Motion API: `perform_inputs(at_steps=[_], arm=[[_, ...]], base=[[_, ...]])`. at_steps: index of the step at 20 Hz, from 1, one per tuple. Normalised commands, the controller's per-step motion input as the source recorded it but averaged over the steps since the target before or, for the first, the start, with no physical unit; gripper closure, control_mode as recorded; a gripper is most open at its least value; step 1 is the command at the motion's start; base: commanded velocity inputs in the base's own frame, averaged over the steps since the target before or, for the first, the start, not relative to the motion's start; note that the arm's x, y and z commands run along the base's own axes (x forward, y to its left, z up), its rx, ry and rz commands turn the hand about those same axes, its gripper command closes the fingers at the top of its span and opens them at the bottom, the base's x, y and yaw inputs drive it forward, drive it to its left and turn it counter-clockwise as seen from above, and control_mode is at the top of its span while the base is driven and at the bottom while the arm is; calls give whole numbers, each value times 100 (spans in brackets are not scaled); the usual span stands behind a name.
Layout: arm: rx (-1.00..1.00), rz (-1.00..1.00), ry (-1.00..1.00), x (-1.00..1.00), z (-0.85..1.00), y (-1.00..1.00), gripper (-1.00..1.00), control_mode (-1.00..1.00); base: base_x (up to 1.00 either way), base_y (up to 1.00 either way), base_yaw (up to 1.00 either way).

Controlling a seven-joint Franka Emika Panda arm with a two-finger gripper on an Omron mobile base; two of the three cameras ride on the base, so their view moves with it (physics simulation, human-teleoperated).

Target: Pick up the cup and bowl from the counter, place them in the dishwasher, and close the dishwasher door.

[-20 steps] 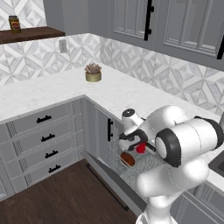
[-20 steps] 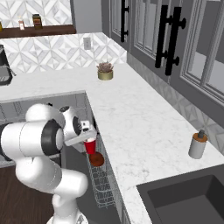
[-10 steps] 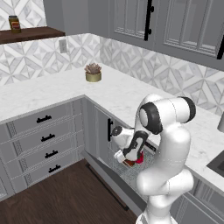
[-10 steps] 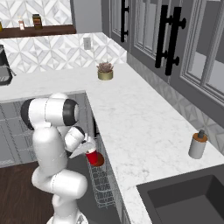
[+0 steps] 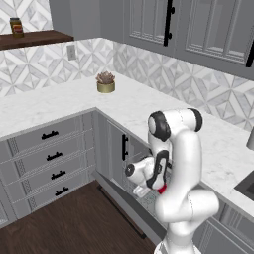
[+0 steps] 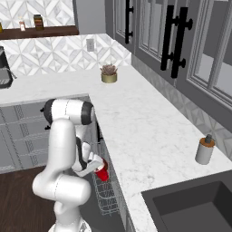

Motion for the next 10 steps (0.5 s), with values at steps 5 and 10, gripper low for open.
perform_inputs(at_steps=[5,10], arm=[[-7,-6,0,32,-28,-28,100,-100],[-2,-3,0,27,-31,-20,100,-100]], base=[[0,0,0],[0,0,0]])
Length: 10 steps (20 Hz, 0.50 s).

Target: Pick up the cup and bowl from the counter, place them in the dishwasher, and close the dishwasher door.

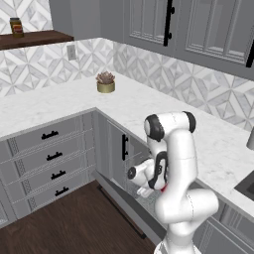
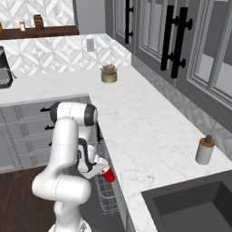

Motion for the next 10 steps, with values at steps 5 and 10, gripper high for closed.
perform_inputs(at_steps=[5,10], arm=[[0,0,1,11,-38,-9,100,-100],[0,0,2,-10,-39,3,-100,-100]], base=[[0,0,0],[0,0,0]])
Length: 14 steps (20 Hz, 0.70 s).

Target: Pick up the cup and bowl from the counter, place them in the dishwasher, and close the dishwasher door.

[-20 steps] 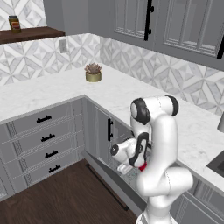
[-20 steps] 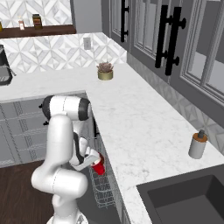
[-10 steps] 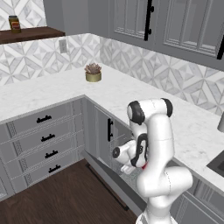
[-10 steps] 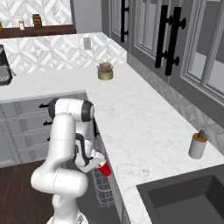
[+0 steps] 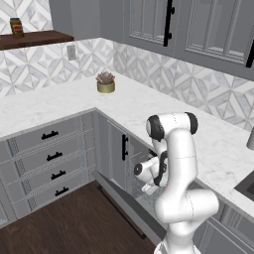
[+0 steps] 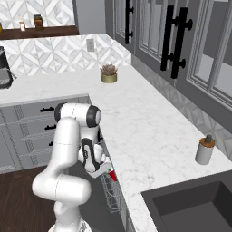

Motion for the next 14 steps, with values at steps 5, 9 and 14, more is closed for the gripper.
perform_inputs(at_steps=[5,9,14], arm=[[0,0,-1,-57,-11,26,-100,-100],[0,0,-9,-58,16,42,-100,-100],[0,0,-11,-21,80,58,-100,-100]], base=[[0,0,0],[0,0,0],[0,0,0]])
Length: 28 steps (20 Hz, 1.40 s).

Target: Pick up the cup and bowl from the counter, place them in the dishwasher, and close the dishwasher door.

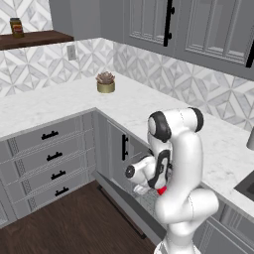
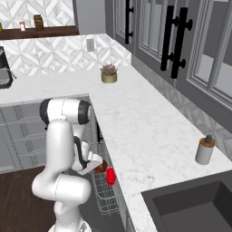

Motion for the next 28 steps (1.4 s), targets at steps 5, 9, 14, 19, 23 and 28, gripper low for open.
perform_inputs(at_steps=[5,9,14,19,23,28], arm=[[0,0,-12,0,100,66,-100,-100],[0,0,-8,0,100,87,-100,-100],[0,0,0,0,85,100,-100,-100],[-3,0,12,0,36,100,-100,-100],[-16,0,18,-10,-20,100,-100,-100],[-30,-1,5,-16,-66,100,-100,-100]], base=[[0,0,0],[0,0,0],[0,0,0],[0,0,0],[0,0,0],[0,0,0]])
